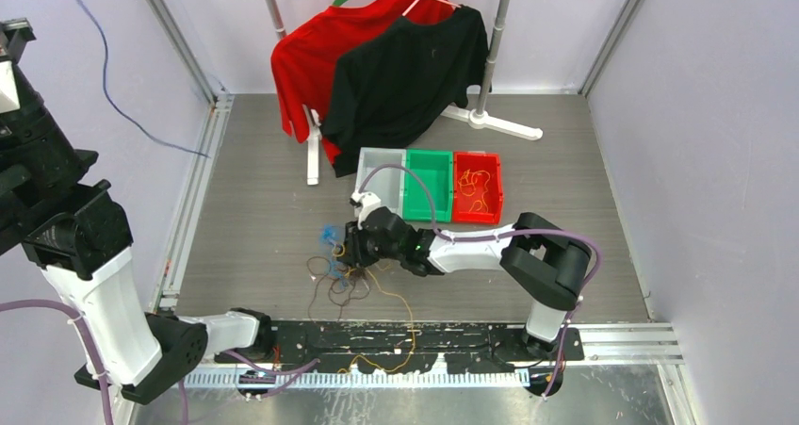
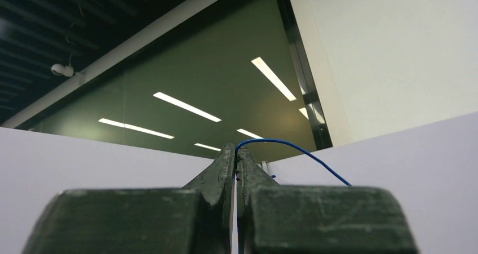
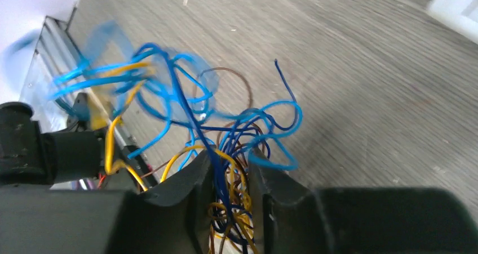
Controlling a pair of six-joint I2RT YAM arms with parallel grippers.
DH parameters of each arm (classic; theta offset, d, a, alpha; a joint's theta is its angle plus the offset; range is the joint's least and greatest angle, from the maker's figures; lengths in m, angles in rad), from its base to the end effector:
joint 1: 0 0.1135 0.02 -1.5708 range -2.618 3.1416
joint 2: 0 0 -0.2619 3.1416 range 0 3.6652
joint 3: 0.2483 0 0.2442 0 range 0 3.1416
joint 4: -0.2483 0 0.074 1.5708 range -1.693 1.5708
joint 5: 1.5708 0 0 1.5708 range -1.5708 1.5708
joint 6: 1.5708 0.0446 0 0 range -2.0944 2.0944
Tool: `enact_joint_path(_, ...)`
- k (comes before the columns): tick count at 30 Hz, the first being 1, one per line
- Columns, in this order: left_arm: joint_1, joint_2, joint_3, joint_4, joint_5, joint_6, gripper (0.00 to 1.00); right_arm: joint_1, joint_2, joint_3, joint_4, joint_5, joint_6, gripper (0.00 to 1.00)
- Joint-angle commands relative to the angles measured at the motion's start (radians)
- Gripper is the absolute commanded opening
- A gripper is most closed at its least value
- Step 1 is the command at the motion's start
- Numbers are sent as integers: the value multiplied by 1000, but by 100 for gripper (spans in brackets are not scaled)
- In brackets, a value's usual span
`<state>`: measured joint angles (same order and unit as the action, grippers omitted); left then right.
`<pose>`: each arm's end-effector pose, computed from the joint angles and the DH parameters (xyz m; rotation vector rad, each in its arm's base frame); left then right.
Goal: Untangle the cables
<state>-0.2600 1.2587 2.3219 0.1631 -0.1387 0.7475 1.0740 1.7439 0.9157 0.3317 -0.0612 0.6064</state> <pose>0.0423 -0.0049 0.7100 0.0463 0.3715 0.5058 0.1757 0.3297 0.1812 -0.5625 2.1843 1.0464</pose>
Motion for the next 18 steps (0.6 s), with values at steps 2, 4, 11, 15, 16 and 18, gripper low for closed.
enact_joint_path(2,0,61,72,95,-35,72,0,-51,-45,8,-54,99,42,15)
enact_joint_path(4,0,91,127,111,-29,110,0,-74,-46,21,-97,126,53,10)
enact_joint_path(11,0,6,43,-202,93,-5,0,-105,-83,60,-113,-1,-25,55)
enact_joint_path(15,0,-147,-210,-469,313,-93,0,-105,-195,92,-159,-106,-101,75)
enact_joint_path(16,0,-181,-275,-498,372,-113,0,-105,-229,105,-183,-124,-122,78)
enact_joint_path(18,-1,-250,-397,-543,447,-152,0,-105,-289,134,-238,-146,-155,84)
